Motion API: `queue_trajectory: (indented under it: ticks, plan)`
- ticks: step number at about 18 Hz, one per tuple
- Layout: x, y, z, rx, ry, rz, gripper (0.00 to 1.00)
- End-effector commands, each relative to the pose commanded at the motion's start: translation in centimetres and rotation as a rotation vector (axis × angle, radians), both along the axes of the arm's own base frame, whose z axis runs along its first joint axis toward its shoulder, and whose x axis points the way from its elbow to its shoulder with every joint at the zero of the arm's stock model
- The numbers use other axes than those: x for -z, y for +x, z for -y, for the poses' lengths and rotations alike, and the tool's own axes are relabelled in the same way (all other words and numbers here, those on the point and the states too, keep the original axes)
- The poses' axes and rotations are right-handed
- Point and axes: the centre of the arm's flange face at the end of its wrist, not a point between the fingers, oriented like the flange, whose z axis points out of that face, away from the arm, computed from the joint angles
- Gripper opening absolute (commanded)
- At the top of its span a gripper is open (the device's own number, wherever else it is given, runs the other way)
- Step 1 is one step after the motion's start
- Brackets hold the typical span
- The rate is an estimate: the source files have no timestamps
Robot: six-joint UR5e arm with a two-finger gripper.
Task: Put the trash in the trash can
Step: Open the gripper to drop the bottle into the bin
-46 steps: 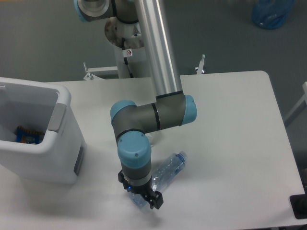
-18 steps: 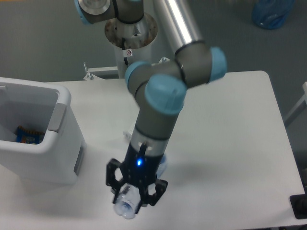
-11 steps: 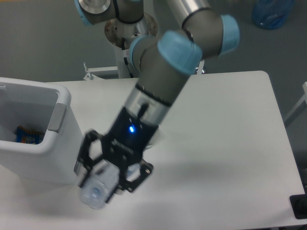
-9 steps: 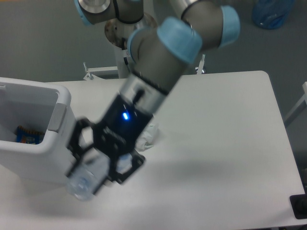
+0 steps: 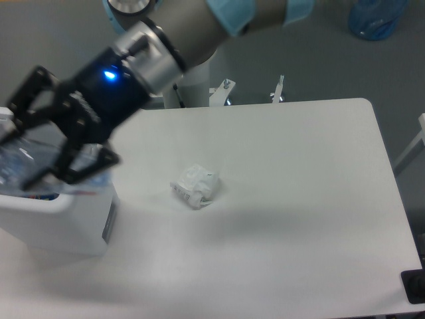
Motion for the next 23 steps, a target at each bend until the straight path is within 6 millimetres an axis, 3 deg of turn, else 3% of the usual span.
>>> queue_trajectory:
  ticks: [3,7,12,14,15,16,17,19,23]
  plan:
    - [1.1,2.0,-0.7,0.034,-0.018,0.014,0.40]
    - [3.3,2.4,-1.0,0.042,-0.049,0.034,0.43]
    - [8.5,2.3,-1.2,0.052,-0.098,0.048,0.68]
    - [9.2,2.5,-0.9,0.052,-0.106,0.046,0.73]
    - [9.0,2.7,-0.5,0.048,-0.108,0.039,0.77]
    - [9.0,2.8,-0.3,0.043,-0.111,0.035,0.93]
    - [9.1,2.7,-0.1,0.040,-0.113,0.037,0.98]
    - [9.4,2.5,0.5,0.030,-0.120,0.040,1.00]
    - [9.3,-2.2,5.7,-0.093,-0.128,0.055,1.00]
